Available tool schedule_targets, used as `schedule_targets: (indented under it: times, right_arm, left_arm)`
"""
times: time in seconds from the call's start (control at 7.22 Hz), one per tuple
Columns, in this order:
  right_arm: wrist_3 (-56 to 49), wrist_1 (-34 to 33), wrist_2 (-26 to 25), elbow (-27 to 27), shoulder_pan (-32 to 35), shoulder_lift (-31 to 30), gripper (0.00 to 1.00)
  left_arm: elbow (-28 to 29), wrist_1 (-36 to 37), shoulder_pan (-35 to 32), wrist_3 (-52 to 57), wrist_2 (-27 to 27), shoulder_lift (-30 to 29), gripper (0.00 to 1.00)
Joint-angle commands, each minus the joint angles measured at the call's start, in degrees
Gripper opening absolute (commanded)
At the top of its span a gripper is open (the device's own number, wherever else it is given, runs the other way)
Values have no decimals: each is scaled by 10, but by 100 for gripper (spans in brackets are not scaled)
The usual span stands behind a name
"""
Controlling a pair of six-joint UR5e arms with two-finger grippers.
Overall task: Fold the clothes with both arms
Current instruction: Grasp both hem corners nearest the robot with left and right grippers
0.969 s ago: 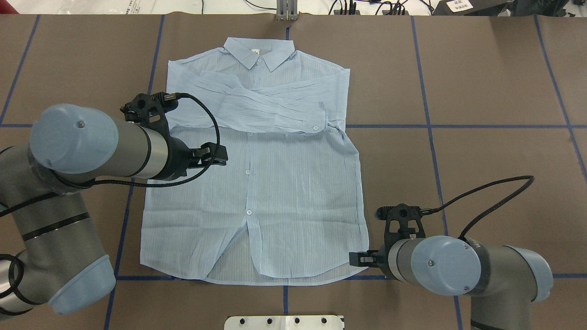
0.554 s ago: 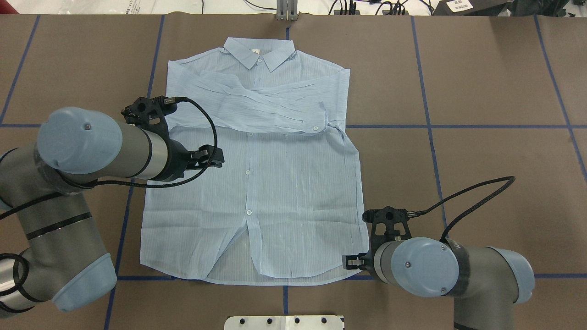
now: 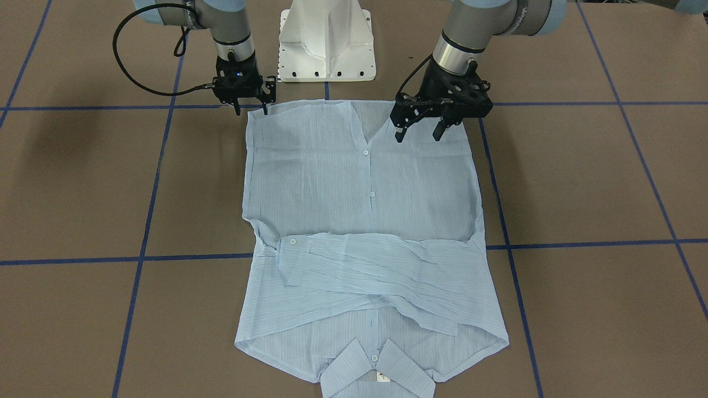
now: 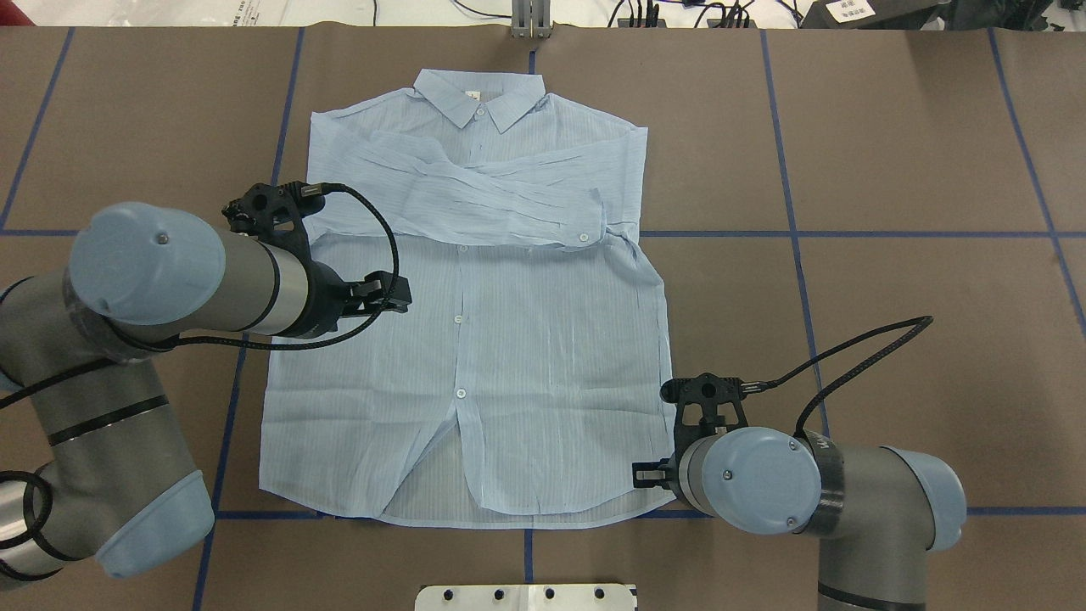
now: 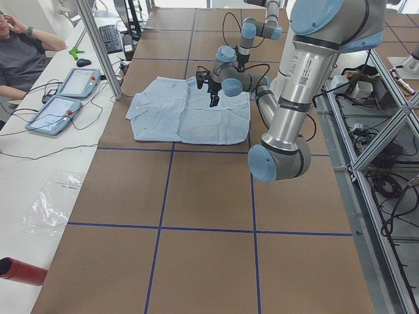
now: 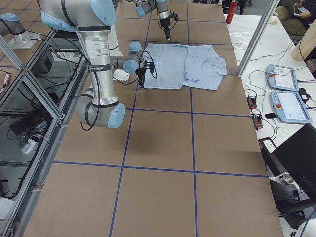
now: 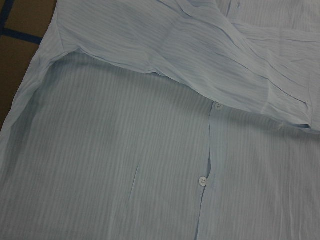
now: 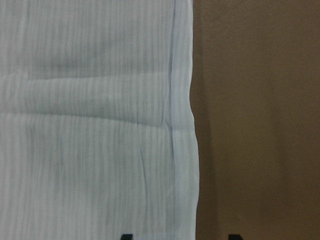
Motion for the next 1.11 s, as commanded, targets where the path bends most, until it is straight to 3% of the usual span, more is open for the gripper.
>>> schedule_targets:
  times: [0.0, 0.14, 0.55, 0.69, 0.97]
  right_arm:
    - [0, 0, 1, -14, -1, 2, 69]
    - [0, 0, 3, -18, -1, 2, 64]
    - [0, 0, 21, -18, -2, 2, 5]
    - [0, 0, 29, -16, 0, 2, 0]
    - [3, 2, 25, -9, 0, 2, 0]
  left_arm:
    - [0, -1, 0, -2, 0, 1, 92]
    - [1, -1, 0, -1, 0, 1, 91]
    - [5, -1, 0, -1, 1, 1, 89]
    - [5, -1, 0, -1, 1, 1, 86]
    - [13, -1, 1, -2, -1, 32, 86]
